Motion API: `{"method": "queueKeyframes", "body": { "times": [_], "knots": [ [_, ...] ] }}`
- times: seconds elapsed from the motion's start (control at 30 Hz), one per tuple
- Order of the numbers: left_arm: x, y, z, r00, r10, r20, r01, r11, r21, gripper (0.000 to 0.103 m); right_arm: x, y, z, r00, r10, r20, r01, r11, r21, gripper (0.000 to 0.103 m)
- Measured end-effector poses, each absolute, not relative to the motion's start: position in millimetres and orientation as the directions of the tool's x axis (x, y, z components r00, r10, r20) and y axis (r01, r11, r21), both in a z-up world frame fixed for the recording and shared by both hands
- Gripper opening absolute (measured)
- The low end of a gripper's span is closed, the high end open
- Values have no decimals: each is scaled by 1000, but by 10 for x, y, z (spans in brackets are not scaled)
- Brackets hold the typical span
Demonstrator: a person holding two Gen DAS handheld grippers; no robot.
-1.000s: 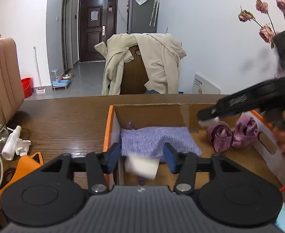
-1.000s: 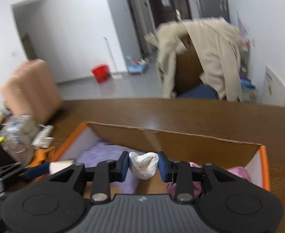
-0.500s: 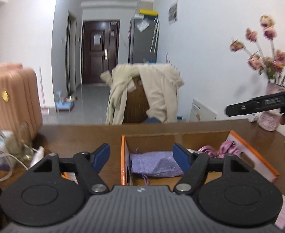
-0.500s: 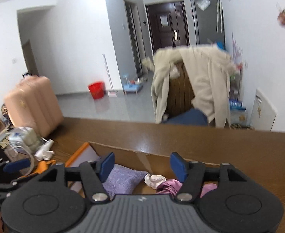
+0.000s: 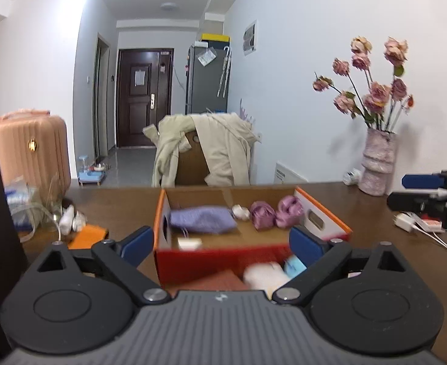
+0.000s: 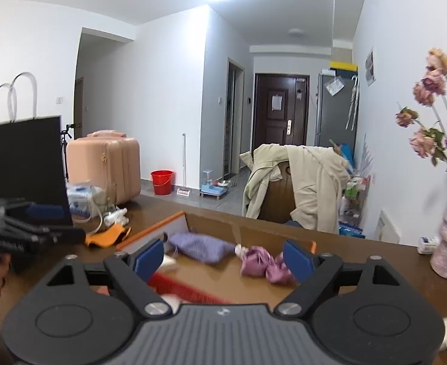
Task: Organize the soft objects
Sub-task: 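Lift both tools out of the box back over the item pile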
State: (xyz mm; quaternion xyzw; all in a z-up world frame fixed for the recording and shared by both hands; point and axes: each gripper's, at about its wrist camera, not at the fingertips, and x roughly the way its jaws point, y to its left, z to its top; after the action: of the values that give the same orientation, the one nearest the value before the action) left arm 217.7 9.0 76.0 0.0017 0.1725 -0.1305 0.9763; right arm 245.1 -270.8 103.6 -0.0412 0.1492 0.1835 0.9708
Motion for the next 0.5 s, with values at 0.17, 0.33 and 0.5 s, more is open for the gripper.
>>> {"method": "queueKeyframes", "body": {
  "times": [0.17, 0.33, 0.5],
  "knots": [
    [1869, 15, 532, 893, -242, -380, 249, 968, -32, 100, 1971, -2752, 668, 889, 365, -276, -371, 928, 29, 86],
    [1724, 3, 363, 881, -235, -411, 238, 970, -45, 100, 1792, -2759, 367, 886, 338, -317, -342, 939, 43, 86],
    [1739, -75, 274, 871, -217, -441, 227, 973, -31, 100, 1713, -2856, 175, 882, 319, -346, -306, 947, 93, 86]
  ]
}}
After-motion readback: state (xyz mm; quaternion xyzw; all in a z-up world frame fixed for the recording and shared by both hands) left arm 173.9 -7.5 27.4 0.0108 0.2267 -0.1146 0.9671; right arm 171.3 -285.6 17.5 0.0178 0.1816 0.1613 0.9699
